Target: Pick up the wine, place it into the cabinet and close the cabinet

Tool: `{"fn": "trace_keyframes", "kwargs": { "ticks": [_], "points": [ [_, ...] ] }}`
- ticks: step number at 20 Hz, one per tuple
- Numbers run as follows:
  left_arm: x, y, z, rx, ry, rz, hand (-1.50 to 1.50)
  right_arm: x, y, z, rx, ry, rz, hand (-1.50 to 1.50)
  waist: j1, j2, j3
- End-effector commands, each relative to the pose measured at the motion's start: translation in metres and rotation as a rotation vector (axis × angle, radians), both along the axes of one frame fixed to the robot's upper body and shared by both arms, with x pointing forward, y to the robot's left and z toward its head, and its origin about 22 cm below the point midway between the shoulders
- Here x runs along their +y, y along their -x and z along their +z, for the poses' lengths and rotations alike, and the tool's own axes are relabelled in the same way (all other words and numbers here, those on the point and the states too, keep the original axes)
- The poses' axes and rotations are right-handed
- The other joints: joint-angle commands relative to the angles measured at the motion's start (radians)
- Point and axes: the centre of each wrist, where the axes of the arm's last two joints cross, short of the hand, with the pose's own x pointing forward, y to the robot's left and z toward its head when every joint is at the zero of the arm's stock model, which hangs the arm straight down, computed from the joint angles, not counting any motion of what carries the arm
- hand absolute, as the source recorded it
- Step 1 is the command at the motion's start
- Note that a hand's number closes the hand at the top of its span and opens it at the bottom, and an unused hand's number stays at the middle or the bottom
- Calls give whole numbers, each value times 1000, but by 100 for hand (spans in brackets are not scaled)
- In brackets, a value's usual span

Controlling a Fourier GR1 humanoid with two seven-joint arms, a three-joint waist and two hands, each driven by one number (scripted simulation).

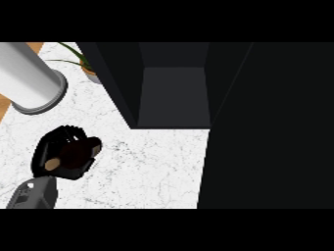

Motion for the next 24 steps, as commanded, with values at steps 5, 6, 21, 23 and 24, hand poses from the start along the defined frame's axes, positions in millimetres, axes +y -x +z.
{"fn": "trace_keyframes", "kwargs": {
  "ticks": [5,6,21,23,24],
  "points": [
    [-5,24,23,-110,-57,124,150,-6,29,11,-53,-41,18,-150,1,5,-5],
    [-22,35,22,-115,-22,103,150,-13,34,20,-46,-14,21,-150,3,4,-4],
    [-89,29,148,-59,31,-80,150,-7,11,5,-43,-40,39,-150,-3,8,-4],
    [-84,39,146,-68,16,-77,150,-10,28,16,-29,-44,28,-150,-3,7,-5],
    [-106,14,171,-76,27,-108,150,-10,24,10,-24,-32,25,-150,-10,8,-5]
  ]
}}
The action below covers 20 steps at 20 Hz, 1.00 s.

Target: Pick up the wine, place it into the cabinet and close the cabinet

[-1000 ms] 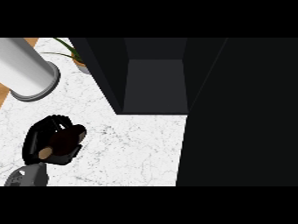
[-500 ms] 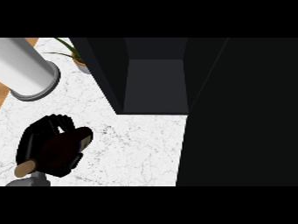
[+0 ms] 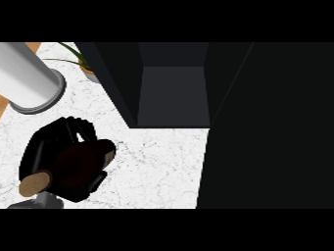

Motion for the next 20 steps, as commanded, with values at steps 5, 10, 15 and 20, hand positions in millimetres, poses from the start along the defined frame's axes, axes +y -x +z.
{"fn": "trace_keyframes", "kwargs": {
  "ticks": [5,10,15,20],
  "points": [
    [-62,-6,38,4,22,-91,150,-1,27,7,-49,-57,25,-150,-4,1,0],
    [-104,0,62,10,56,-103,150,-6,27,13,-37,-35,42,-150,-6,1,0],
    [-132,-6,74,24,83,-96,150,-3,37,17,-53,-58,28,-150,-13,0,-1],
    [-142,-15,83,3,36,-56,150,-6,18,18,-40,-50,34,-150,-3,2,-1]
  ]
}}
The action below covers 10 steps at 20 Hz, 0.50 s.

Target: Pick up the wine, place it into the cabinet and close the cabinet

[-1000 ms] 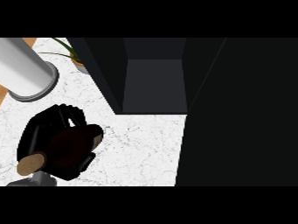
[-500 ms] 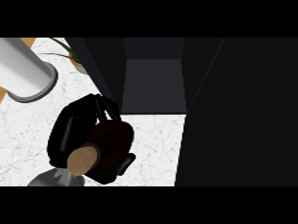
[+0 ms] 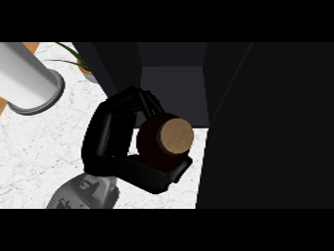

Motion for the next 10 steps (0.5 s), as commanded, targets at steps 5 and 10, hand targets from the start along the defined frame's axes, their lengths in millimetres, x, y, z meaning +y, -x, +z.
{"fn": "trace_keyframes", "kwargs": {
  "ticks": [5,10],
  "points": [
    [-24,-30,11,12,-17,69,150,-9,35,5,-33,-3,45,-150,-7,0,0],
    [-50,-33,3,-23,-58,81,150,-15,26,18,-45,3,53,-150,-8,1,0]
  ]
}}
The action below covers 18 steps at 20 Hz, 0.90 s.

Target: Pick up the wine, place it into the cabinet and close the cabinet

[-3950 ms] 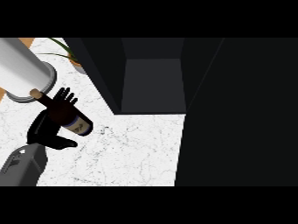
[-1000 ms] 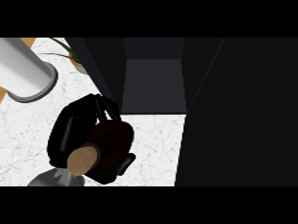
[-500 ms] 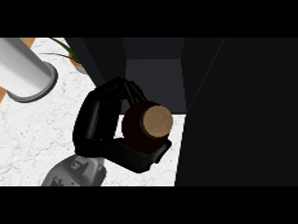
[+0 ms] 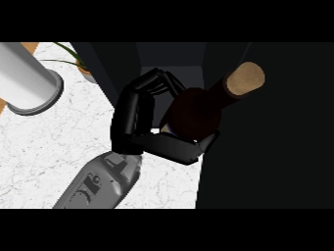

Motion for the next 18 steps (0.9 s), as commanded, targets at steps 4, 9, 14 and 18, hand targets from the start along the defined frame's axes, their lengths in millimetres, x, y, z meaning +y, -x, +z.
{"fn": "trace_keyframes", "kwargs": {
  "ticks": [4,9,14,18],
  "points": [
    [-7,-9,-15,-3,-24,37,150,3,22,18,-32,-54,42,-150,4,0,-1],
    [-19,-12,-17,37,18,56,150,-2,31,16,-46,-33,54,-150,-3,0,0],
    [-12,-10,-38,40,58,85,150,-13,24,4,-16,-30,59,-150,0,0,0],
    [-7,-27,-57,61,4,82,150,-4,26,14,-55,-40,47,-150,-2,1,0]
  ]
}}
